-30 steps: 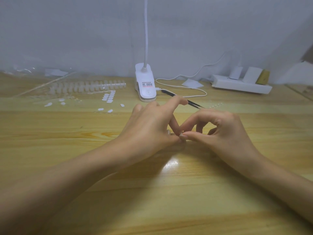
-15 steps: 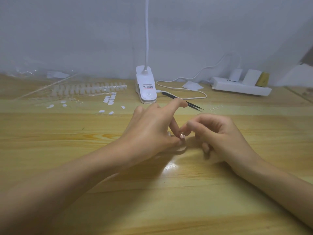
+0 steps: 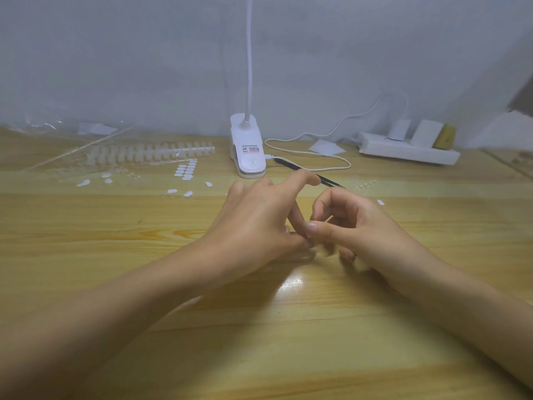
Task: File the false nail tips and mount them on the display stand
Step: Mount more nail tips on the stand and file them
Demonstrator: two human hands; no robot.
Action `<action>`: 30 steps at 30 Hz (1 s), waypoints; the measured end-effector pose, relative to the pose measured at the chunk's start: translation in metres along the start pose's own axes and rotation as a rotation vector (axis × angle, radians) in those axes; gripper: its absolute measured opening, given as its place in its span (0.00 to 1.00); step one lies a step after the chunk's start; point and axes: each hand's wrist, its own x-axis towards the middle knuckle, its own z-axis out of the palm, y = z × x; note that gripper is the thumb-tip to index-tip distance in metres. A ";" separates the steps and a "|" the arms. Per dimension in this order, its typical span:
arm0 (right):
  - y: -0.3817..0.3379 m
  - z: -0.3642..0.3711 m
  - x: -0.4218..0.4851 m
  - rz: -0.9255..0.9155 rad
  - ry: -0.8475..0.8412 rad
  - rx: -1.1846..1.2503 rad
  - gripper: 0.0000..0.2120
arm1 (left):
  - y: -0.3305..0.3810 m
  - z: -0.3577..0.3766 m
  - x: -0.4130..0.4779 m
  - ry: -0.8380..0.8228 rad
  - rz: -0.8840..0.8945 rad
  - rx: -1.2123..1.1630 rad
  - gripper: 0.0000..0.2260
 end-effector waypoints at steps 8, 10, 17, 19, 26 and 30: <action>-0.002 0.001 0.000 0.023 -0.002 0.011 0.08 | 0.000 0.001 0.000 0.005 0.016 0.016 0.28; -0.002 0.000 0.000 0.037 -0.012 0.012 0.08 | -0.001 0.001 0.001 0.001 0.017 0.020 0.28; 0.000 -0.002 0.001 0.125 -0.005 0.020 0.10 | -0.004 0.002 0.001 -0.024 0.026 0.048 0.30; 0.000 -0.007 0.001 0.151 -0.007 0.125 0.20 | -0.003 -0.005 0.003 -0.108 0.027 0.038 0.34; 0.007 -0.015 -0.010 -0.086 -0.099 -0.399 0.38 | -0.030 -0.086 0.005 -0.560 -0.035 -0.010 0.34; 0.009 -0.006 -0.010 -0.165 -0.046 -0.452 0.37 | -0.048 -0.067 -0.020 -0.535 -0.110 -0.009 0.37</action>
